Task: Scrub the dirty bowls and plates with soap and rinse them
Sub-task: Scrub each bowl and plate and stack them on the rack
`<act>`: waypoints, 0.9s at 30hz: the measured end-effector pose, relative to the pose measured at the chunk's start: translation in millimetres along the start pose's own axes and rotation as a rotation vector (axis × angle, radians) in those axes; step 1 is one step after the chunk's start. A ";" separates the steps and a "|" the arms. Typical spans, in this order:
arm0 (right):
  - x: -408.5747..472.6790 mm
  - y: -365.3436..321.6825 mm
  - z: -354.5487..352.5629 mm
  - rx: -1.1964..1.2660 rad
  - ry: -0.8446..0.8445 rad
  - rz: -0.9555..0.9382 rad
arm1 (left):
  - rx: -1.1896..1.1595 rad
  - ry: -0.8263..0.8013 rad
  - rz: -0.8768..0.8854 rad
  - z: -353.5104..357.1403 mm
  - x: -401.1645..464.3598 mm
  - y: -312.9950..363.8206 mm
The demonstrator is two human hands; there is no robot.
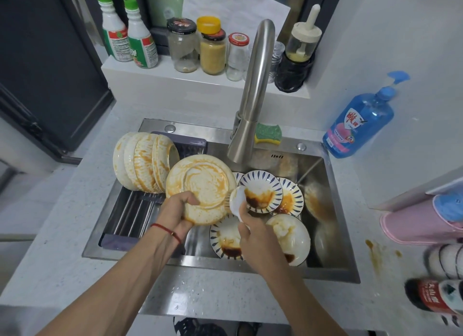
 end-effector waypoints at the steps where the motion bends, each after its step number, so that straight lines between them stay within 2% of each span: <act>1: -1.8 -3.2 2.5 -0.023 -0.020 -0.023 | -0.009 0.010 0.001 1.8 -0.4 1.5; 5: -0.1 -8.4 1.7 -0.104 0.022 -0.013 | -0.044 0.037 -0.003 7.1 0.3 1.2; 8: -15.3 -17.4 13.7 -0.174 -0.058 -0.072 | -0.074 0.060 -0.022 6.7 3.5 -1.5; 12: -5.6 -12.9 6.9 -0.246 0.000 -0.028 | -0.105 0.083 -0.023 12.6 1.4 -5.0; 15: -18.0 -20.6 23.0 -0.336 -0.066 -0.143 | -0.092 0.129 -0.044 10.1 5.8 -9.7; 17: -10.5 -16.2 14.1 -0.324 -0.038 -0.128 | -0.066 0.140 -0.038 12.0 3.4 -8.6; 21: 5.8 -14.6 -9.6 -0.321 -0.028 -0.064 | 0.127 0.221 0.054 11.7 -3.1 -7.1; 24: 7.0 -26.9 -7.9 -0.208 0.016 -0.071 | 0.345 0.191 0.158 11.9 -4.7 -7.6; 27: 27.7 -34.9 0.3 -0.107 0.025 -0.031 | 0.464 0.141 0.213 17.8 -6.0 -8.9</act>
Point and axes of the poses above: each hand's wrist, its own x-axis towards the middle knuckle, its own z-axis out of the palm, y = z × x, the point moved 3 cm from there along x, towards the middle knuckle, and after that the axes turned 13 degrees about x, right-handed, at the moved point
